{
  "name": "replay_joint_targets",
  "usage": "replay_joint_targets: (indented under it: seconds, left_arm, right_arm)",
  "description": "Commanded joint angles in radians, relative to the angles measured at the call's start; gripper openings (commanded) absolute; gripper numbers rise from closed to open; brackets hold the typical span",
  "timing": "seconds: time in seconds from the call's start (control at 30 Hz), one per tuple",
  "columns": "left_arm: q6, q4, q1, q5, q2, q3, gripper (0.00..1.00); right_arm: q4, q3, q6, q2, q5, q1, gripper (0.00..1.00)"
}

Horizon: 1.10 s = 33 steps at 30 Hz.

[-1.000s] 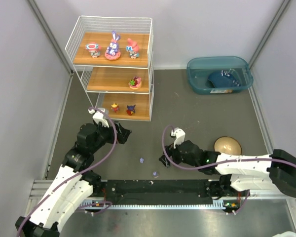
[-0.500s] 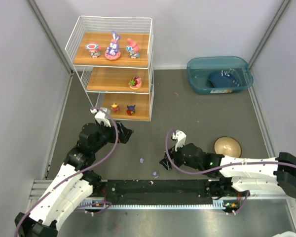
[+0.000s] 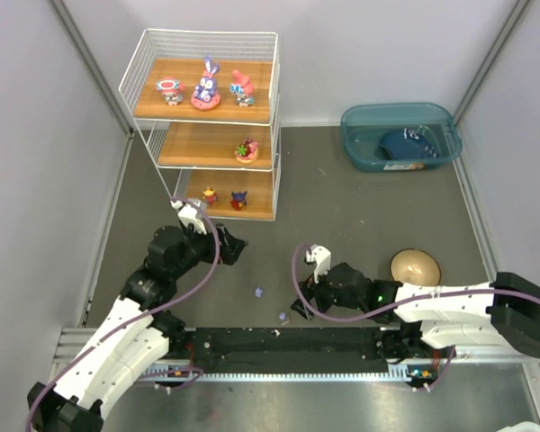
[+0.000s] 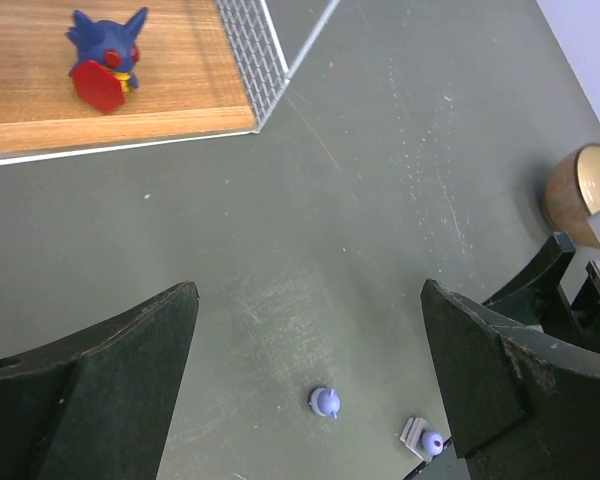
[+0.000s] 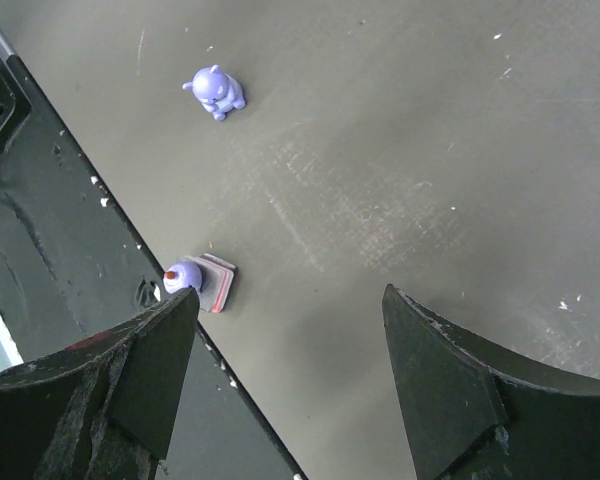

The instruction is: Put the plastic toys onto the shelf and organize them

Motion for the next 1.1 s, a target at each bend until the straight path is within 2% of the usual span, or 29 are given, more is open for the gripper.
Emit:
replay_joint_targets:
  seconds: [0.0, 0.23, 0.5, 0.7, 0.83, 0.9, 1.07]
  left_arm:
    - [0.06, 0.069, -0.033, 0.037, 0.012, -0.015, 0.99]
    - [0.046, 0.073, -0.096, 0.011, 0.037, -0.043, 0.99]
    - [0.018, 0.088, -0.106, -0.006, 0.024, -0.059, 0.99]
    - [0.012, 0.082, -0.108, -0.009, 0.017, -0.062, 0.99]
    - [0.004, 0.078, -0.116, -0.013, 0.008, -0.062, 0.99]
    - [-0.015, 0.061, -0.137, -0.041, -0.003, -0.061, 0.99]
    - [-0.081, 0.012, -0.211, -0.173, -0.038, -0.069, 0.99]
  right_arm:
    - [0.07, 0.037, -0.029, 0.013, -0.041, 0.018, 0.75]
    - [0.07, 0.063, -0.058, 0.027, -0.085, 0.016, 0.74]
    - [0.053, 0.069, -0.081, 0.016, -0.141, 0.017, 0.71]
    - [0.027, 0.081, -0.013, 0.018, -0.061, 0.06, 0.67]
    - [-0.01, 0.104, 0.043, 0.035, 0.069, 0.103, 0.67]
    - [-0.021, 0.1, 0.098, 0.021, 0.109, 0.103, 0.67]
    - [-0.051, 0.098, 0.114, 0.012, 0.138, 0.103, 0.67]
